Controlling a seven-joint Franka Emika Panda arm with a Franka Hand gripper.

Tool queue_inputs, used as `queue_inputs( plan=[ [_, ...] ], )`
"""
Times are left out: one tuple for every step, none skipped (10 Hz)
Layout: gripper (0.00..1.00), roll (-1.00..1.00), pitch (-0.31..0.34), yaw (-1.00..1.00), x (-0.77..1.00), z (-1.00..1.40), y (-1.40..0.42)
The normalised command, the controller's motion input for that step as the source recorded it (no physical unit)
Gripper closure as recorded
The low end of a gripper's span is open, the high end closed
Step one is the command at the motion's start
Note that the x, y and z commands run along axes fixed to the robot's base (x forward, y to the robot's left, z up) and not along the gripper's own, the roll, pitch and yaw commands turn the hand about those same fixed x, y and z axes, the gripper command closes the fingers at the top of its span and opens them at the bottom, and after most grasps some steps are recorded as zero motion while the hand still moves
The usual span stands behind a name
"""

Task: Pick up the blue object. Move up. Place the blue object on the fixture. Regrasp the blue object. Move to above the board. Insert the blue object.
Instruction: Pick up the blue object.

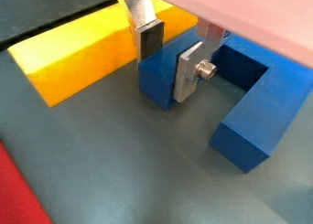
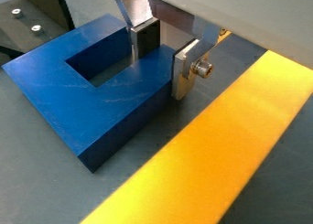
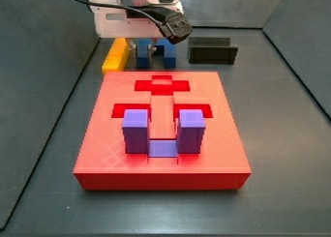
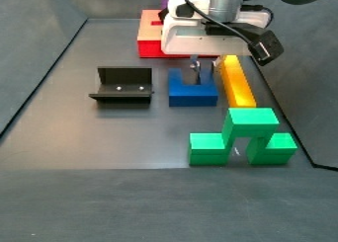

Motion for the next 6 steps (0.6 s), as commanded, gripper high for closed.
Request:
queue_inputs(
  plan=[
    [1.00, 0.00, 0.000, 0.00, 0.00, 0.00, 0.00],
    [1.00, 0.00, 0.000, 0.00, 0.00, 0.00, 0.00],
    [1.00, 0.00, 0.000, 0.00, 0.00, 0.00, 0.00],
    [1.00, 0.00, 0.000, 0.00, 0.00, 0.00, 0.00],
    [1.00, 0.00, 0.000, 0.00, 0.00, 0.00, 0.00],
    [1.00, 0.00, 0.000, 0.00, 0.00, 0.00, 0.00]
  ],
)
